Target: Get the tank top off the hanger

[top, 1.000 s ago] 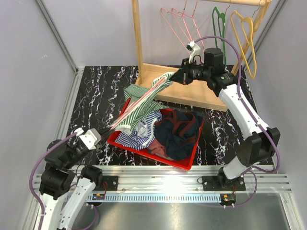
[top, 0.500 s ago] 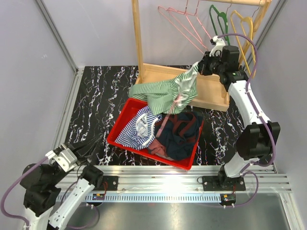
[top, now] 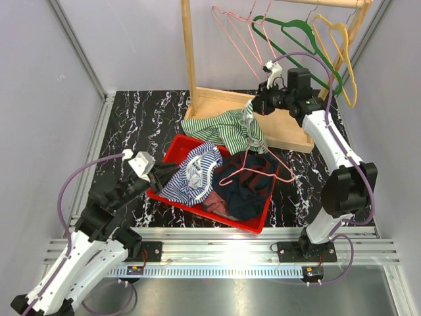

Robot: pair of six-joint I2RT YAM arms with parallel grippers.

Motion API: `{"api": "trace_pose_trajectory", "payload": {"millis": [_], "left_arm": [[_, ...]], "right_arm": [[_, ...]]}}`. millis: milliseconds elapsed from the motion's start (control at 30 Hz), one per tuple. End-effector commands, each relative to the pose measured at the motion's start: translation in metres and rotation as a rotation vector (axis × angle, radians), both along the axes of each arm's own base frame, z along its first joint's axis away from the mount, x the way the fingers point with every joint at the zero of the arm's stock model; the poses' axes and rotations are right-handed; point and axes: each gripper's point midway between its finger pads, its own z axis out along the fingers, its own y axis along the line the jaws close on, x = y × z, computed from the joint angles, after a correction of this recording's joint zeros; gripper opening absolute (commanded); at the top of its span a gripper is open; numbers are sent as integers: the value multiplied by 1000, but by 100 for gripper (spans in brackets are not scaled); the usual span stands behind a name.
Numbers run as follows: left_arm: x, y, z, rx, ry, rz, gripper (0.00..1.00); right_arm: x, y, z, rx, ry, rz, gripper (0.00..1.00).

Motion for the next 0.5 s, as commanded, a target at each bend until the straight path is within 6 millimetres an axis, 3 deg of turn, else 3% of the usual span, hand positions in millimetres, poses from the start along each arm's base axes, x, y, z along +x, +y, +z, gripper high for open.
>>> {"api": "trace_pose_trajectory", "payload": {"millis": [0,133,200,233,333,467], "left_arm": [[-1,-22,19,-78,-3,-106,27],[4,-34,9,-63,56,-146,48],[6,-36,7,-65,61,-151,57],[6,-36,5,-66,70,-151,61],[8,-37,7,-74,56,-149,68],[10,-36,3,-53,62,-139,72]], "right_arm": [[-17,2,2,-70,-25,104,17],[-24,-12,-10,-187,-35,113,33],[-29,-23,-15,-247,-22,81,45],[-30,-27,-15,-277,-37,84,57],[-44,-40,-9,-352,-68,84,74],[-73,-57,14,-431,-116,90,87]]}}
